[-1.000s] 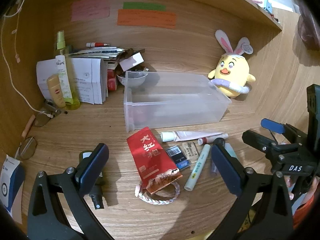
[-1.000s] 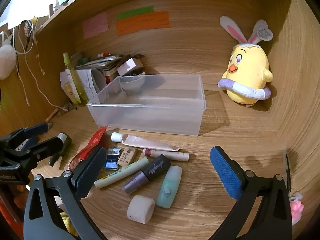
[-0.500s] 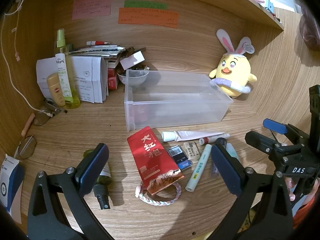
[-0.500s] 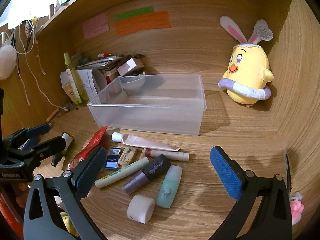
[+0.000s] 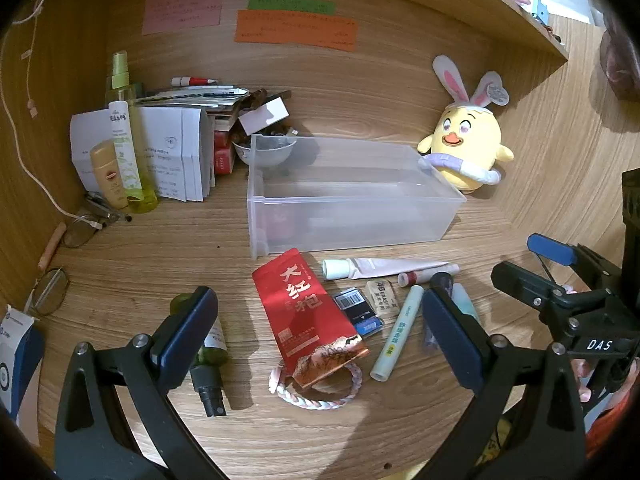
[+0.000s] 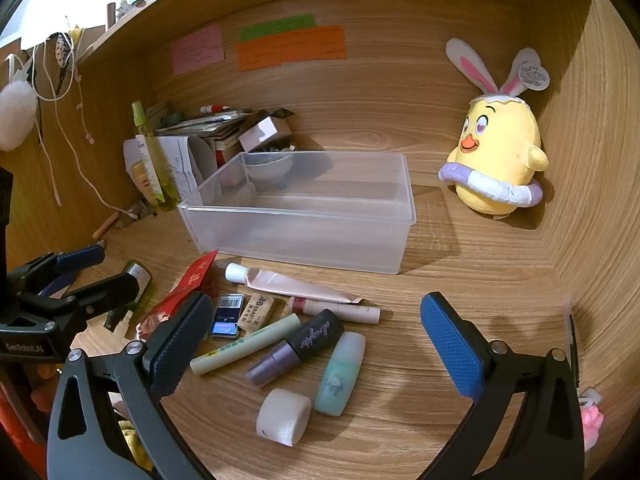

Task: Organize objects
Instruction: 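Reach the left tool toward the dark green bottle and the right tool toward the mint tube, then grasp the green bottle with the left tool while the right tool grasps the mint tube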

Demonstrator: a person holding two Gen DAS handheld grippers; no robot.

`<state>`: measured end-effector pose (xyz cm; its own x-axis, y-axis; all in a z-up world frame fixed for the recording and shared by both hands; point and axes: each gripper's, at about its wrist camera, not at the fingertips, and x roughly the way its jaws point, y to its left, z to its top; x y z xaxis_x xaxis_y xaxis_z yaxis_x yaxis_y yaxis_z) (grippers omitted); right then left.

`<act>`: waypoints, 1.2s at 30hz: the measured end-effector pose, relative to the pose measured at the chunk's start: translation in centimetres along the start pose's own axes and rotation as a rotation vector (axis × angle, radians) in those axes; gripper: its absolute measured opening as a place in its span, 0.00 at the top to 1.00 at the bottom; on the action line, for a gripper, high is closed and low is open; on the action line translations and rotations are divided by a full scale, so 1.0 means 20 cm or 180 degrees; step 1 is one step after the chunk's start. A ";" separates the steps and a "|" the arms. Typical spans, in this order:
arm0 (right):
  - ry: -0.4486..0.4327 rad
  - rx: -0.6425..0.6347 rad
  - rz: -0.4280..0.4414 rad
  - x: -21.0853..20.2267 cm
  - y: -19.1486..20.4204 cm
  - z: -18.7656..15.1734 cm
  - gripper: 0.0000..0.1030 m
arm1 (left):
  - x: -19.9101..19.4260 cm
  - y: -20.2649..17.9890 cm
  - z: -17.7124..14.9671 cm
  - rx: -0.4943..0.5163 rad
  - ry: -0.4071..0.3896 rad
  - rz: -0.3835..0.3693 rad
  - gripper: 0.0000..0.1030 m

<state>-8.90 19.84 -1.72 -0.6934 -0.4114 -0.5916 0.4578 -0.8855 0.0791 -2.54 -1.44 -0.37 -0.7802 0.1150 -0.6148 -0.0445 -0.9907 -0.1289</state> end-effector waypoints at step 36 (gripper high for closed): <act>0.0677 0.0078 -0.0396 0.24 -0.22 -0.15 0.26 | 0.21 0.49 -0.13 -0.0476 0.0419 0.0481 0.20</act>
<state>-12.56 22.37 -7.40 -0.6096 -0.2465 -0.7534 0.3609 -0.9325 0.0131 -4.57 -10.42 -6.25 -0.6825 -0.0154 -0.7307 0.1670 -0.9766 -0.1353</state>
